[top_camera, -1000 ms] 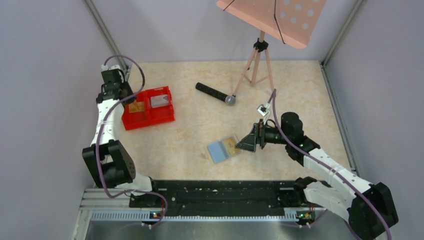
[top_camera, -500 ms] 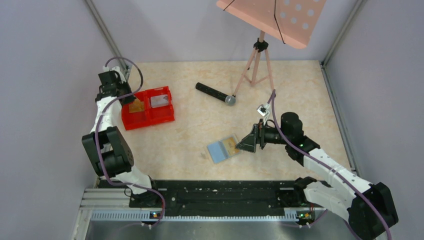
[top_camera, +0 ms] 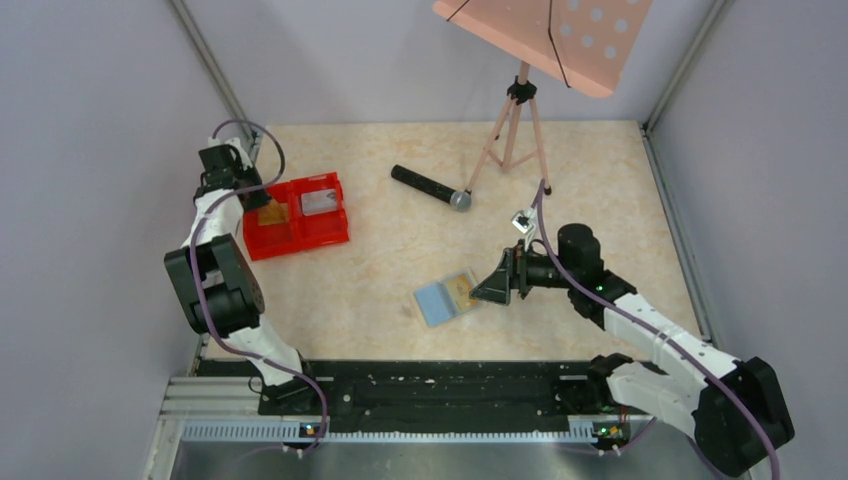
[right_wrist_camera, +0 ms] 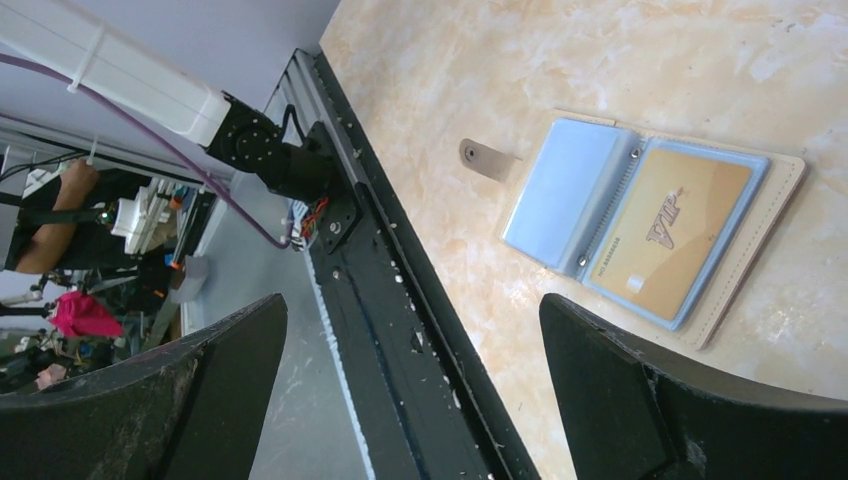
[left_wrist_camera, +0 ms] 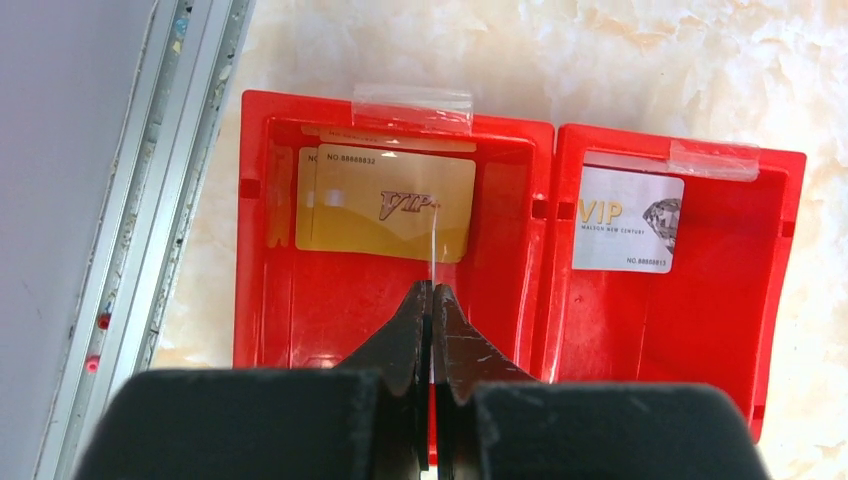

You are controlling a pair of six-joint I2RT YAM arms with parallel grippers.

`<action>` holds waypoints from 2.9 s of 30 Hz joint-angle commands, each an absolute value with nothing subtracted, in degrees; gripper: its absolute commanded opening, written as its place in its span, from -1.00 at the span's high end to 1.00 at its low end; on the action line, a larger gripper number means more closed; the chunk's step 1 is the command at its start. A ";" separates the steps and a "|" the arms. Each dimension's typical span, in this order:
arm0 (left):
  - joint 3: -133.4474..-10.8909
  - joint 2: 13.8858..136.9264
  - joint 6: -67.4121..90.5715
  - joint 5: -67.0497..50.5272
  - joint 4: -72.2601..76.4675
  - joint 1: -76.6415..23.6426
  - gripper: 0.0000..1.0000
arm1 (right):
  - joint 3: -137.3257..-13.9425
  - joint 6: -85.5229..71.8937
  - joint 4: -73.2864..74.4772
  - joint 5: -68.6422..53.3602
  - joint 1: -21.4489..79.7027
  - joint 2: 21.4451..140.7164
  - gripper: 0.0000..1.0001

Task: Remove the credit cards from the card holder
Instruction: Place the credit card in the storage box, then remove the credit card from the card holder.

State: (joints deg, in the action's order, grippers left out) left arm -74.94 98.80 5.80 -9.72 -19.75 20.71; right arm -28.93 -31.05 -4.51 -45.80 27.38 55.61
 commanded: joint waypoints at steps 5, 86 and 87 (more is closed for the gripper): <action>-79.34 102.21 3.74 -11.59 -16.79 21.59 1.00 | -32.46 -29.18 -5.11 -45.27 27.69 57.44 -0.94; -51.48 70.96 29.06 -28.10 -21.41 -19.68 0.37 | -34.20 -30.67 5.00 -28.82 27.86 67.68 -0.28; -49.81 70.20 30.21 -28.42 -20.05 -21.14 0.37 | -34.23 -30.41 4.82 -28.89 27.86 68.29 -0.25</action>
State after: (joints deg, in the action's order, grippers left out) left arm -54.83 73.41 25.69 -28.18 -23.77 -16.86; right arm -34.13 -32.01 6.50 -29.78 27.59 66.13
